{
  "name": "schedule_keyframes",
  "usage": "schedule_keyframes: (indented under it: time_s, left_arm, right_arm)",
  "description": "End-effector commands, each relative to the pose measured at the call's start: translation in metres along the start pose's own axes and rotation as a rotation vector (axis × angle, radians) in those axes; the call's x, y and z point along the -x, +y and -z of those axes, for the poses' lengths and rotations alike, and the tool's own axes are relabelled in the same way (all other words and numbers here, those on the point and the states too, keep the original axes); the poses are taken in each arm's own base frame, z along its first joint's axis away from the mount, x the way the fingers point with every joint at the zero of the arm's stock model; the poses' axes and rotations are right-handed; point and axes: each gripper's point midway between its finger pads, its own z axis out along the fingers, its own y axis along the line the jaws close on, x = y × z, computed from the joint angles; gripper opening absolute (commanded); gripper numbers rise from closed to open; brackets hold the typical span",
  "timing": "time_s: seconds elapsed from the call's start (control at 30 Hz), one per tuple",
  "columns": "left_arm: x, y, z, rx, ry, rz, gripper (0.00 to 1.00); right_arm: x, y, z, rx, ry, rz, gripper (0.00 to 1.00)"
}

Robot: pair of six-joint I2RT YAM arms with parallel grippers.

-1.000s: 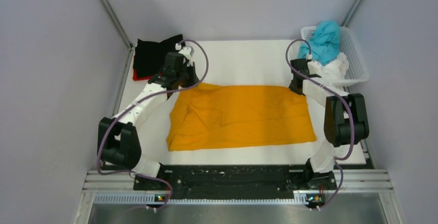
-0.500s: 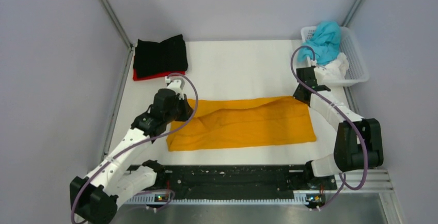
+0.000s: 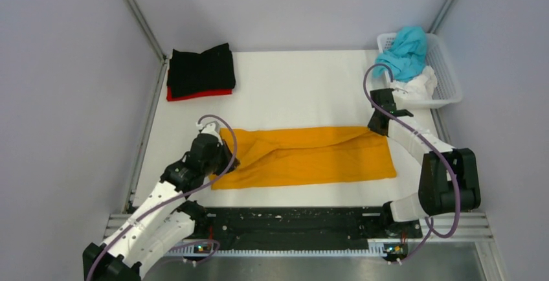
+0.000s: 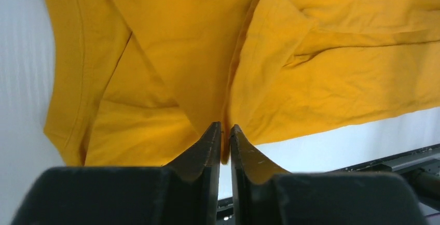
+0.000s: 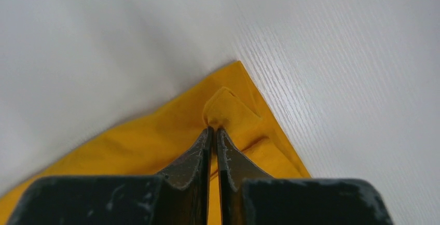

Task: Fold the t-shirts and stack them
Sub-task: Fold the other side of the tshirt into a rectangle

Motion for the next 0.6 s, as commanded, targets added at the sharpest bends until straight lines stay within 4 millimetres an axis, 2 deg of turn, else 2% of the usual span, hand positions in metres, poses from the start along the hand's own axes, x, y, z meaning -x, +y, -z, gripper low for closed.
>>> schedule_keyframes:
  time_s: [0.0,0.07,0.1,0.13,0.2,0.23,0.27,0.37,0.47,0.53,0.57]
  left_arm:
    - [-0.022,0.015,0.004,0.072,0.056,0.129,0.26]
    - [-0.034,0.021,0.006,0.097,0.093,0.166,0.35]
    - [-0.039,0.025,0.008,0.112,0.108,0.181,0.46]
    - [-0.042,0.029,0.01,0.136,0.116,0.194,0.56]
    - [-0.04,0.03,0.016,0.152,0.11,0.208,0.8]
    - [-0.037,0.028,0.018,0.15,0.1,0.21,0.91]
    - [-0.03,0.024,0.02,0.137,0.082,0.212,0.98]
    - [-0.011,0.006,0.017,0.071,0.036,0.192,0.99]
    - [0.009,-0.011,0.006,0.028,0.009,0.167,0.99]
    - [0.02,-0.021,-0.009,0.015,0.008,0.143,0.99]
    - [0.026,-0.025,-0.016,0.008,0.003,0.135,0.99]
  right_arm:
    - [-0.01,-0.009,-0.001,-0.051,0.026,0.004,0.15]
    - [-0.015,-0.02,0.002,-0.109,0.046,0.009,0.17]
    - [-0.017,-0.027,0.003,-0.141,0.054,0.009,0.18]
    - [-0.019,-0.034,0.006,-0.174,0.062,0.006,0.23]
    - [-0.022,-0.048,0.013,-0.238,0.063,-0.006,0.56]
    - [-0.021,-0.053,0.017,-0.258,0.055,-0.014,0.65]
    - [-0.019,-0.056,0.02,-0.27,0.044,-0.022,0.69]
    - [-0.004,-0.057,0.032,-0.261,-0.002,-0.057,0.75]
    - [0.011,-0.042,0.04,-0.177,-0.023,-0.054,0.76]
    - [0.018,-0.017,0.039,-0.03,-0.034,-0.016,0.76]
    - [0.015,0.009,0.04,0.115,-0.013,0.003,0.76]
